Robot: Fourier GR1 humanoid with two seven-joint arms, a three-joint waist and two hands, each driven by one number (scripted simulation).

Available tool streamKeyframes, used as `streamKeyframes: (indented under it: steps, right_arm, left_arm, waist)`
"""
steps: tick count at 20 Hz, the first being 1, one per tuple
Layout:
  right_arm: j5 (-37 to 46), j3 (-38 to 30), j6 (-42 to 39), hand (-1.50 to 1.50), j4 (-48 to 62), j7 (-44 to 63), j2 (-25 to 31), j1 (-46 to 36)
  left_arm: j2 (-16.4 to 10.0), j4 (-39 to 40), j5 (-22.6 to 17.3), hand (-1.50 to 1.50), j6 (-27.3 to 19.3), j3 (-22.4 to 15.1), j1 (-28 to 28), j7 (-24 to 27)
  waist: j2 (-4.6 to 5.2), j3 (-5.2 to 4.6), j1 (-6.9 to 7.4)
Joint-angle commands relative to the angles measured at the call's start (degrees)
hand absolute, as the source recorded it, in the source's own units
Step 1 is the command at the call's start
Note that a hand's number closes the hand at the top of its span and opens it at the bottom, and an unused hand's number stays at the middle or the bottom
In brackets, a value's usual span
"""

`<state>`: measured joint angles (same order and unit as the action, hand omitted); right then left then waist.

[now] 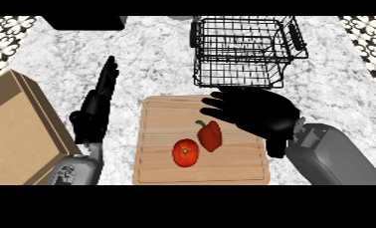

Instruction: Pick the bell pepper from the cutting board and place it in the tiered basket

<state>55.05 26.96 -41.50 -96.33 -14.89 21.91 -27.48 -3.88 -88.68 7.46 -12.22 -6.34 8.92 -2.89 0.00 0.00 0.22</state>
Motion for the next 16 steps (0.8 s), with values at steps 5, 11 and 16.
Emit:
streamKeyframes:
  steps: [5, 11, 16]
  right_arm:
    - [5.8, 0.8, 4.5, -1.5, 6.3, -4.6, -4.1, 2.7]
    - [6.0, -2.2, -1.0, -1.5, 6.1, -7.3, -5.3, -0.6]
    - [8.4, -1.3, 1.8, -1.5, 11.7, -9.0, -7.5, -0.8]
  left_arm:
    - [0.7, -3.9, 0.7, 0.0, 1.0, -0.5, -2.7, -0.9]
    - [-0.9, -2.5, -1.0, 0.0, 3.7, 2.2, -2.1, -0.2]
    - [2.3, 0.6, 2.2, 0.0, 0.7, 0.5, -2.0, 2.6]
  waist:
    - [-0.02, 0.0, 0.03]
    - [-0.04, -0.01, -0.05]
    - [0.03, -0.01, -0.02]
